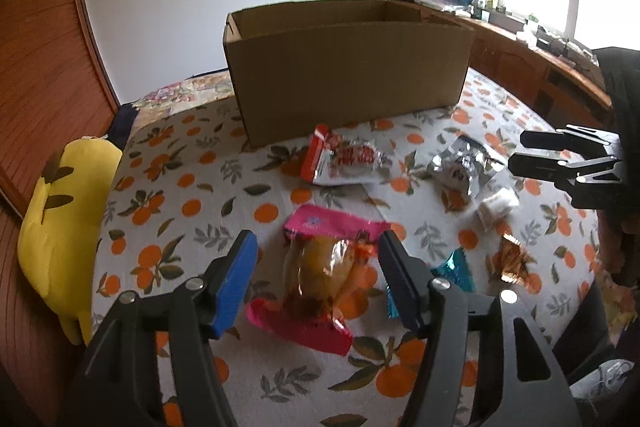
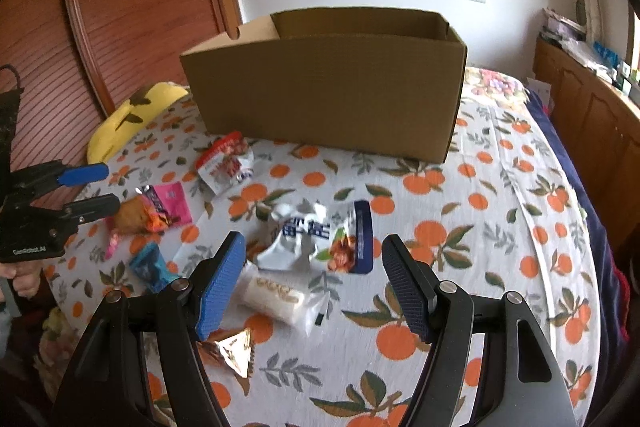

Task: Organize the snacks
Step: 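Move left tool to pink-ended bread pouch while right tool approaches white blue-label pouch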

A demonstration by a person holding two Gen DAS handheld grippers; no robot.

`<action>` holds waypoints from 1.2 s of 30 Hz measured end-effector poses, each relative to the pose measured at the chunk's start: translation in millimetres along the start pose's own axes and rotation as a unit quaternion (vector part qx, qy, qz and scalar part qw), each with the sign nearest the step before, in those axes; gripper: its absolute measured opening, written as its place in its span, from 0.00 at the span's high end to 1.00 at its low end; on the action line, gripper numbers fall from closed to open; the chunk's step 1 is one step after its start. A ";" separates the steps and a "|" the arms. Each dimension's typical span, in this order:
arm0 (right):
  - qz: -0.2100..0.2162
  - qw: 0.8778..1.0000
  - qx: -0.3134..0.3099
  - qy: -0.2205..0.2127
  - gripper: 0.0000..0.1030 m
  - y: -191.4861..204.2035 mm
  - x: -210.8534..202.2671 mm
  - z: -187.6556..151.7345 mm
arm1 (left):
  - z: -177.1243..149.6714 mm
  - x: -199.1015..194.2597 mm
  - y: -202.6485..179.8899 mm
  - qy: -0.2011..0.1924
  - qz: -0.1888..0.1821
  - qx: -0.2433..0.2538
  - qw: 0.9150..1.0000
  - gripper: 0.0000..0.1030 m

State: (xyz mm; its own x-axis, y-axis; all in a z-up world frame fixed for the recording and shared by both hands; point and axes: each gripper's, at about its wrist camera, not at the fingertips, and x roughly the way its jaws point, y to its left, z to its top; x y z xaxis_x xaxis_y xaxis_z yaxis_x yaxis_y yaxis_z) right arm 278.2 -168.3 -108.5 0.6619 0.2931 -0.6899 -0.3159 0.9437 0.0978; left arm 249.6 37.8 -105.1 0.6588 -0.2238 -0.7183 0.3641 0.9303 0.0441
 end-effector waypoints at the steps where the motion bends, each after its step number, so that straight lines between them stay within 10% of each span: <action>1: 0.000 1.000 0.001 0.003 0.30 0.0 2.1 -1.7 | -1.7 2.2 0.1 0.004 -0.001 0.001 1.000 0.37; 36: 0.012 0.999 0.020 0.025 0.30 -5.0 26.5 -14.2 | -16.5 44.3 18.3 0.037 -0.030 -0.037 0.998 0.42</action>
State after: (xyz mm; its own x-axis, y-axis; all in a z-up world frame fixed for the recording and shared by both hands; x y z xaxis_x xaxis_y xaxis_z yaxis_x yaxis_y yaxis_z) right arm 287.6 -167.4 -137.5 0.6190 0.3089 -0.7221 -0.3040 0.9420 0.1424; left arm 274.6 49.8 -147.6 0.5856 -0.2602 -0.7677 0.3506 0.9352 -0.0496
